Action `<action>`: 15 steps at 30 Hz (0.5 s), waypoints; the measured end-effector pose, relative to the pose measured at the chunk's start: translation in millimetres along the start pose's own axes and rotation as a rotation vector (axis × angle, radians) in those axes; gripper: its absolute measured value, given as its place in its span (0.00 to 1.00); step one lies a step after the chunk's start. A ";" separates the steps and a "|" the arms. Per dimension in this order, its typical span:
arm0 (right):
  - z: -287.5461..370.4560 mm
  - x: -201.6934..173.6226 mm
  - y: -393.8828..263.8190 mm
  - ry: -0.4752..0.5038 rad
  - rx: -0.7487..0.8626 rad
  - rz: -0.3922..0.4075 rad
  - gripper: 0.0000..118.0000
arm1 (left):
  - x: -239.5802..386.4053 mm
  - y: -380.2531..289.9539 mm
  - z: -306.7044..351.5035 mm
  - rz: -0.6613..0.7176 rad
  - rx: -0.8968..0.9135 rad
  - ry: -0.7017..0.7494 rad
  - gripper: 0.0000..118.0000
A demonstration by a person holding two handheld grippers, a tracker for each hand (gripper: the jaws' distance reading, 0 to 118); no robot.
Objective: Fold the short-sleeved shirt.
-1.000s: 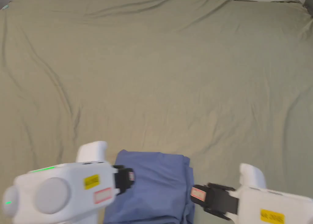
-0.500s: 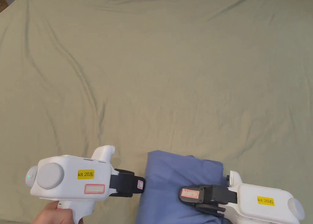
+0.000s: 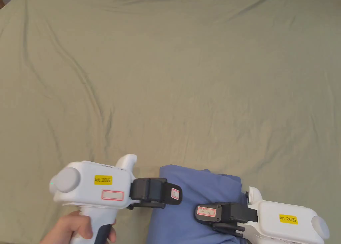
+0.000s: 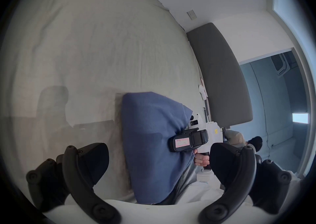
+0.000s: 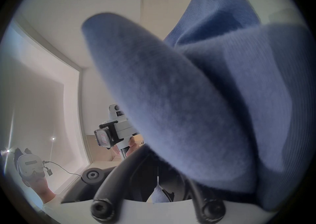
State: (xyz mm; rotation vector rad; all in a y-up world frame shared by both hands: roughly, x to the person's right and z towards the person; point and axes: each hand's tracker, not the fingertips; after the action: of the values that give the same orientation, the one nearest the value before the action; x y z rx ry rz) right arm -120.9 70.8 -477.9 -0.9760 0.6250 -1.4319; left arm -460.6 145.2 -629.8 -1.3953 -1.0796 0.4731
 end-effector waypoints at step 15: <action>24.5 -73.0 -32.0 -0.219 0.079 0.155 0.00 | -34.1 11.2 25.7 0.114 -0.037 -0.020 0.25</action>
State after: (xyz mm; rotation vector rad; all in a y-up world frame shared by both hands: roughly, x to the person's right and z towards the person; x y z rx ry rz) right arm -123.2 150.4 -452.9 -0.9838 0.4685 -1.1855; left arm -494.4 133.5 -655.6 -1.4932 -1.0333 0.5535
